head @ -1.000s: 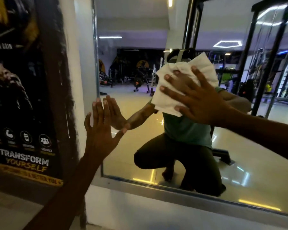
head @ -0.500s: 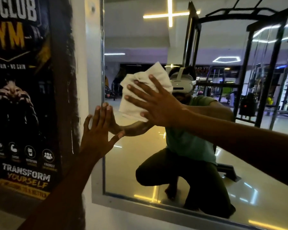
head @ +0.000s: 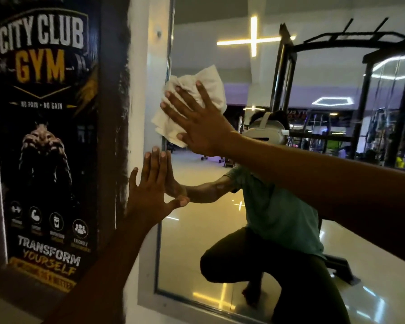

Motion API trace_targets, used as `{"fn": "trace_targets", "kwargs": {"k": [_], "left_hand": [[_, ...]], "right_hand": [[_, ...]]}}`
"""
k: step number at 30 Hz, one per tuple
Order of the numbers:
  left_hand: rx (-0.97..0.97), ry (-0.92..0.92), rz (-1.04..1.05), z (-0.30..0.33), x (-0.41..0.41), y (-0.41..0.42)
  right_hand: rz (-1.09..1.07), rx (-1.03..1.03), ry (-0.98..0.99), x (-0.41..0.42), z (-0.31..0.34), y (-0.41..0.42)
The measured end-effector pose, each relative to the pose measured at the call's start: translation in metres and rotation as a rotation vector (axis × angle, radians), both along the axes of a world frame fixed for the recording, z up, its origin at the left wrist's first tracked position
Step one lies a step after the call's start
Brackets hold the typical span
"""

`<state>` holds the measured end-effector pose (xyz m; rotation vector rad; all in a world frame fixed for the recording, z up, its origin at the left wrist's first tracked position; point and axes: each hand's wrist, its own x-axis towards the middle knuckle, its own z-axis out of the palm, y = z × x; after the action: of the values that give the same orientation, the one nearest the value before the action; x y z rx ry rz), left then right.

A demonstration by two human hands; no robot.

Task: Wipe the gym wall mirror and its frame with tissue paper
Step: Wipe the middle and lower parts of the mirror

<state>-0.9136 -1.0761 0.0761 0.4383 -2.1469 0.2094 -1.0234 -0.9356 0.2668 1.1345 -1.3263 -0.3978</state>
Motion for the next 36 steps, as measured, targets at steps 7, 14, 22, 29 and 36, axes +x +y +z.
{"fn": "trace_targets", "kwargs": {"k": [7,14,22,29,36], "left_hand": [[0.007,-0.031,-0.059,-0.001,0.011,0.0],[0.004,-0.034,-0.051,0.0,0.01,-0.002],[-0.112,-0.072,-0.133,-0.002,0.029,-0.03],[-0.213,-0.209,-0.065,-0.039,0.039,-0.034],[-0.108,-0.197,-0.091,-0.112,0.032,-0.031]], "right_hand": [[0.064,0.439,0.088,-0.035,-0.019,0.091],[-0.011,0.057,-0.079,-0.014,0.086,0.063],[-0.007,0.088,-0.072,-0.007,-0.073,0.046],[-0.059,0.371,-0.167,0.001,-0.231,0.068],[0.008,0.136,-0.201,-0.016,-0.147,0.086]]}}
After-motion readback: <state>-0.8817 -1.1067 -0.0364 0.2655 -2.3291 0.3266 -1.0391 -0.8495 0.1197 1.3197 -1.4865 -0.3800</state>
